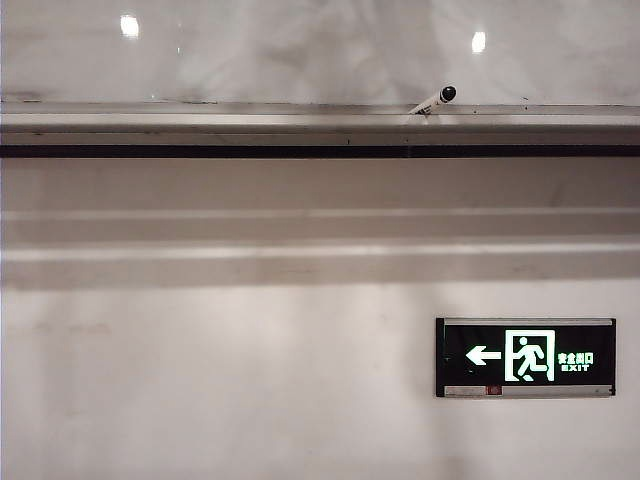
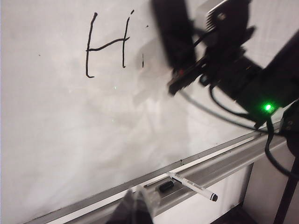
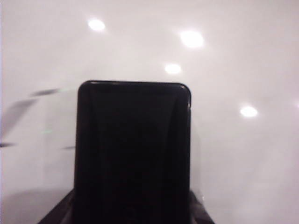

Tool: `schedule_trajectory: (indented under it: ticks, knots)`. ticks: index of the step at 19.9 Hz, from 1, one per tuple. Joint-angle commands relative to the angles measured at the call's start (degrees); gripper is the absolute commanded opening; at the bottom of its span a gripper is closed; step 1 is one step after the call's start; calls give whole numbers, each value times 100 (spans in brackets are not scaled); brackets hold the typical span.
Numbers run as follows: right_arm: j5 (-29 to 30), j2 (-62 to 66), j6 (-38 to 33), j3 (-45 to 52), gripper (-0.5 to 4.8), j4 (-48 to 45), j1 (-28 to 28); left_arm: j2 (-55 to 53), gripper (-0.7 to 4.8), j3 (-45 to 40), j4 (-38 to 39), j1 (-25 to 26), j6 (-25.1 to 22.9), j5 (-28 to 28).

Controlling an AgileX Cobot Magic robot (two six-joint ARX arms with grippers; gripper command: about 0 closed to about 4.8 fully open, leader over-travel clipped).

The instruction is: Wipe the whiteboard clean using the black magnetic whiteboard eraser attached to the whiteboard.

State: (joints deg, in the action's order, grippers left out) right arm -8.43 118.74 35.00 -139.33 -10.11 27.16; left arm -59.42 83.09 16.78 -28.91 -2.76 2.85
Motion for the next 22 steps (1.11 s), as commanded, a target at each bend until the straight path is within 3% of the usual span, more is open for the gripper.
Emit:
schedule_trajectory:
  ticks: [1,5,7,14,16,20,22]
  knots:
    - [719,66,-245,-24,62,568,105,20,-5,33,-59,4,22,20]
    - [1414,181,-240,-22,62,1263,232,20,-5,33,-61,4,22,22]
    - [1425,262,-22,-22,62,1285,426,20,-5,33,-59,4,24,22]
    - [-765,306,461,-28,62,-205,385,20,-5,33,-59,4,24,103]
    - [-1145,299,496,-31,62,-763,251,20,-5,33,-59,4,24,107]
    - [-1049,299,391,-31,62,-1425,83,20,-5,33,-59,4,24,107]
    - [-446,299,234,-31,60,-1377,83,20,-5,33,-59,4,22,107]
